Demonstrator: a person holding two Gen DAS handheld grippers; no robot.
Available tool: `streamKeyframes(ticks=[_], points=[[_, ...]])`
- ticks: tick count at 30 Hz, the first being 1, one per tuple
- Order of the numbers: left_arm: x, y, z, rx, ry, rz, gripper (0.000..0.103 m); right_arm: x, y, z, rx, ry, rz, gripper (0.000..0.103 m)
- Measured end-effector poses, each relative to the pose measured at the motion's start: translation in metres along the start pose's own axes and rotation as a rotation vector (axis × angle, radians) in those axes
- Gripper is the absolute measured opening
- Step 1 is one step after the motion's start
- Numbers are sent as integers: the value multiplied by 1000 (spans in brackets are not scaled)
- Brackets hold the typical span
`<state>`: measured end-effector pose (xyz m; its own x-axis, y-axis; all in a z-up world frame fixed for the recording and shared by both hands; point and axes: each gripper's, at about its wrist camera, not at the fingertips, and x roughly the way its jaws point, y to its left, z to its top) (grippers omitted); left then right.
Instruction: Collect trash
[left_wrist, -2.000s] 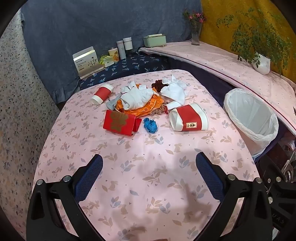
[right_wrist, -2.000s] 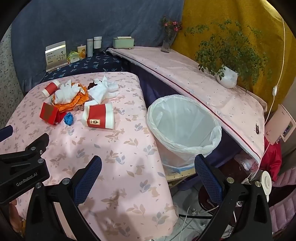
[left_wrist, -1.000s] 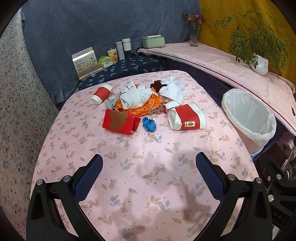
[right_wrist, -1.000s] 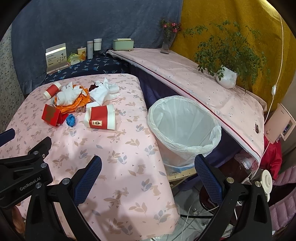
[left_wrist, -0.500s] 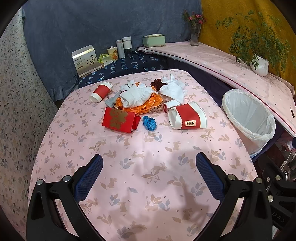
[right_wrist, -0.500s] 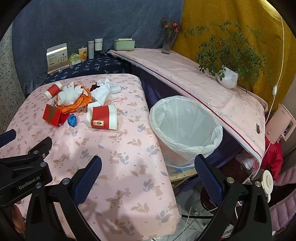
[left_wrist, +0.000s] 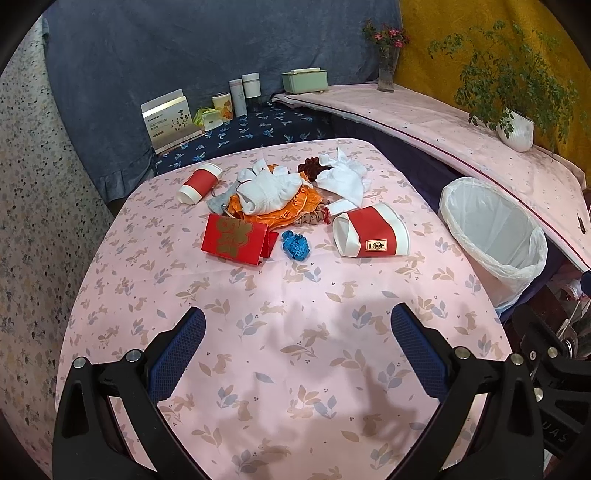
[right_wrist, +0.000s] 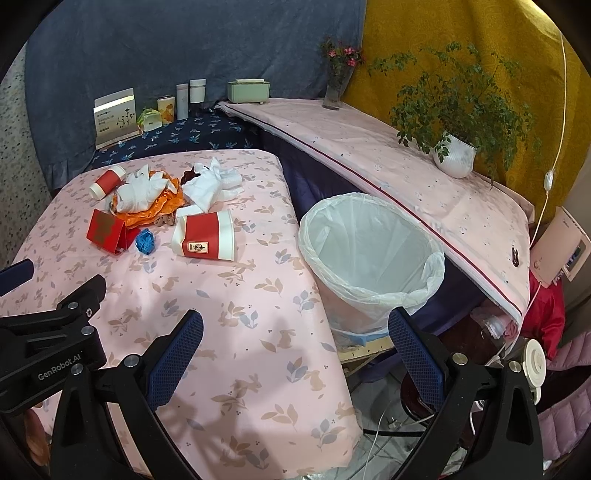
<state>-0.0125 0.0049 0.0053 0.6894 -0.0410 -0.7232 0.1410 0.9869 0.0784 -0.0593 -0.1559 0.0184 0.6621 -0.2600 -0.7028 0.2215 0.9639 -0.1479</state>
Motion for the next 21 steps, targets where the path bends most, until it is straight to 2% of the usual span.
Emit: streamKeyframes(ticks=[21], points=[[-3, -3, -2, 15, -7, 1, 96, -1, 1, 0, -2, -4, -5, 96]])
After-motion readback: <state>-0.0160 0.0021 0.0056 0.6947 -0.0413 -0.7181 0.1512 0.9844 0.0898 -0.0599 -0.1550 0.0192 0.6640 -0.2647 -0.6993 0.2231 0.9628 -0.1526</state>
